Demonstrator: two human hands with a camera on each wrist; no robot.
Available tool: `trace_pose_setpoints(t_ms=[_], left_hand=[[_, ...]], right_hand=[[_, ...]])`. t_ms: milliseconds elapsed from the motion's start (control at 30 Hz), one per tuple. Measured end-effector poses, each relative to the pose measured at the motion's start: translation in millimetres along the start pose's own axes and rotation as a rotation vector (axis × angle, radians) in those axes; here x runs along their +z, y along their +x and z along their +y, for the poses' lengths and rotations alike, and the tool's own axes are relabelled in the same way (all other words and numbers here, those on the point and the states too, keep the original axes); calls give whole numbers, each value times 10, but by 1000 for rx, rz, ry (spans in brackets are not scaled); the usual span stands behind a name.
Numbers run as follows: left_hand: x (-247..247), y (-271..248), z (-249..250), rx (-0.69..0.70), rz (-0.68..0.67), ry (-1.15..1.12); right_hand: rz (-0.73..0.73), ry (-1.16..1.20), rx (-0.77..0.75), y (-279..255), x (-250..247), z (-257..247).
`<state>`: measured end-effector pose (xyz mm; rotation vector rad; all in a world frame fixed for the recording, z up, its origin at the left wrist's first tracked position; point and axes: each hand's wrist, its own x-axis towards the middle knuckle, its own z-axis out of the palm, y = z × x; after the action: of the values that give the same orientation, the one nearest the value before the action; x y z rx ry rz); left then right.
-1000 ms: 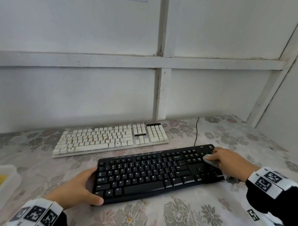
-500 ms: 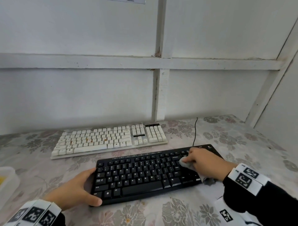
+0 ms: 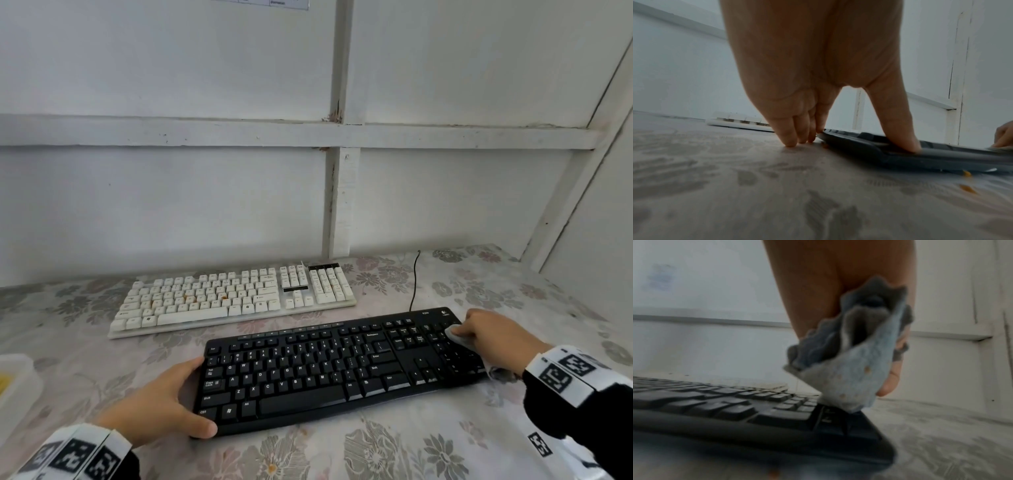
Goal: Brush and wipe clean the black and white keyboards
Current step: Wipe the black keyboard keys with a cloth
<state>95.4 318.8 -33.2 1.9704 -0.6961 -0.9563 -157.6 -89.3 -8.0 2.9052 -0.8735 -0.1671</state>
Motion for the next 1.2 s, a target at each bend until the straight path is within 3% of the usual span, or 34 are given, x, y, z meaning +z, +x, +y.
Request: trace_pose_setpoints(t_ms=[200,433,733,1000,1067,1200], left_hand=[[32,11,6,21,20,-16],[4,11,-11,30,-6,-29],[-26,30,-65,11,11,90],[-20,37,-55,-17,36,121],[-15,32,-48,-15,38,108],[-21,20,-48,-12,48,140]], right_hand=[[-87,56,53,58,-187,-166],[73,134,-220,-42,4,-526],[37,2,21,-76,18,-61],[-2,134,178,-19,-28,-39],[49,196,142,-28,-112,-200],[0,343,-166,-137,-352,-979]])
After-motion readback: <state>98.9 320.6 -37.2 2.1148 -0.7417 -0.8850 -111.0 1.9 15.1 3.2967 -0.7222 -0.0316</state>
